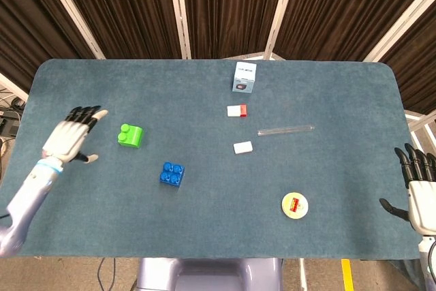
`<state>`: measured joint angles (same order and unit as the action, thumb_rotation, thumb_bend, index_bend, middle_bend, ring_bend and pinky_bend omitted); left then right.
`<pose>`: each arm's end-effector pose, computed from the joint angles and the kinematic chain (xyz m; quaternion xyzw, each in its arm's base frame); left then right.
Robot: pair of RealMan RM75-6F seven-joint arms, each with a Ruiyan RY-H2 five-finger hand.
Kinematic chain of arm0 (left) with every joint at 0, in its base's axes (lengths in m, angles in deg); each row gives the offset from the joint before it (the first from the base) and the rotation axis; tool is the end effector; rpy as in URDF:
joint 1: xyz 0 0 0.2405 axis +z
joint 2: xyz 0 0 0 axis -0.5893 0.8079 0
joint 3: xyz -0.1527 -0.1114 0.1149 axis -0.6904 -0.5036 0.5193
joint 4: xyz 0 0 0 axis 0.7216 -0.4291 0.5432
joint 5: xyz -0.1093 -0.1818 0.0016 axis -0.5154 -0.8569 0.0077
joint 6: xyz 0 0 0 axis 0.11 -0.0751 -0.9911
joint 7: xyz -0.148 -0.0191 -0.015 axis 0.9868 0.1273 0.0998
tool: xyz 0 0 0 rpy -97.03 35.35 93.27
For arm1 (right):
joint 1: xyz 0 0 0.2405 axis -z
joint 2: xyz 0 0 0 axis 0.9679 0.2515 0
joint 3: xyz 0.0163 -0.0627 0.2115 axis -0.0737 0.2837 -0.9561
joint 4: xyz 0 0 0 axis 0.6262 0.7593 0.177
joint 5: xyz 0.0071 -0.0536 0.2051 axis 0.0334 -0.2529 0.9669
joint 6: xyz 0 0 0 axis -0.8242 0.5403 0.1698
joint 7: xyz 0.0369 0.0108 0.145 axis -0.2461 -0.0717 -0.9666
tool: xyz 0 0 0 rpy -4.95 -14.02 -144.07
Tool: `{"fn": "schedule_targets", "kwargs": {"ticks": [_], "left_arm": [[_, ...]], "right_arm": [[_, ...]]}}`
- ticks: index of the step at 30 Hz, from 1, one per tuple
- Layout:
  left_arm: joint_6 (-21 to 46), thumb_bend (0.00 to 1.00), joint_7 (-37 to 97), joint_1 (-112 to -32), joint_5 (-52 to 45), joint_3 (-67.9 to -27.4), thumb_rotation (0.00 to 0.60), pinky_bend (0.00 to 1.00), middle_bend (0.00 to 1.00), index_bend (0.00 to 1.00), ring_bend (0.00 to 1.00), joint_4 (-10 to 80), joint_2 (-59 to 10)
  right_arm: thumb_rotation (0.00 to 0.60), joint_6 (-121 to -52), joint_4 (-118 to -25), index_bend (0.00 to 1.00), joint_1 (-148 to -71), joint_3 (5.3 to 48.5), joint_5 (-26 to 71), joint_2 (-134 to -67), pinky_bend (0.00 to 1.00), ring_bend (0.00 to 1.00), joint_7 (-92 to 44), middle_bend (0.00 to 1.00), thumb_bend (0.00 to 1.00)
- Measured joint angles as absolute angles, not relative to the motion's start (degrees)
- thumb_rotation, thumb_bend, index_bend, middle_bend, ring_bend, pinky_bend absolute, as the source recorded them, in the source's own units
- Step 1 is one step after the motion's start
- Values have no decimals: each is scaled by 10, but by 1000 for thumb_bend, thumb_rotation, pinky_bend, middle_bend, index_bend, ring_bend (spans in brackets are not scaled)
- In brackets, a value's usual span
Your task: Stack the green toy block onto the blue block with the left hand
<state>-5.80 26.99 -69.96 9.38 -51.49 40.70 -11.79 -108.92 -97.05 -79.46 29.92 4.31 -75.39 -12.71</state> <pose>-0.2301 0.3529 0.0856 -0.7263 -0.3790 -0.2961 0.4911 -0.2671 -0.1939 0.1766 0.5754 -0.3407 0.3616 0.6496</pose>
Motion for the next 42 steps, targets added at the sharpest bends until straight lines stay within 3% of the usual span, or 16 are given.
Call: {"fn": "schedule_targets", "kwargs": {"ticks": [5, 9, 21, 26, 30, 38, 42], "left_arm": [[-119, 0, 246, -752, 53, -521, 600, 0, 51, 0, 4, 347, -165], [-154, 0, 233, -785, 28, -521, 600, 61, 146, 31, 81, 294, -205], [-187, 0, 230, -828, 2, -508, 600, 155, 237, 99, 178, 199, -278], [-185, 24, 226, -831, -12, -504, 600, 292, 415, 300, 340, 176, -300], [-176, 38, 228, -831, -13, -501, 600, 348, 493, 398, 413, 175, -306], [-149, 37, 220, -825, -20, -504, 600, 348, 495, 411, 413, 213, -289], [-134, 36, 221, -817, -29, -512, 600, 348, 495, 412, 412, 275, -252]], "right_arm": [[600, -1084, -964, 0, -796, 295, 64, -759, 0, 0, -114, 0, 0], [600, -1082, -960, 0, -796, 291, 77, -760, 0, 0, -111, 0, 0], [600, -1079, -955, 0, -796, 287, 92, -758, 0, 0, -114, 0, 0], [600, -1082, -955, 0, -795, 286, 90, -758, 0, 0, -114, 0, 0], [600, -1085, -956, 0, -794, 286, 90, -758, 0, 0, -115, 0, 0], [600, -1089, -961, 0, -792, 287, 85, -754, 0, 0, -119, 0, 0], [600, -1091, -964, 0, -791, 288, 81, -752, 0, 0, -124, 0, 0]]}}
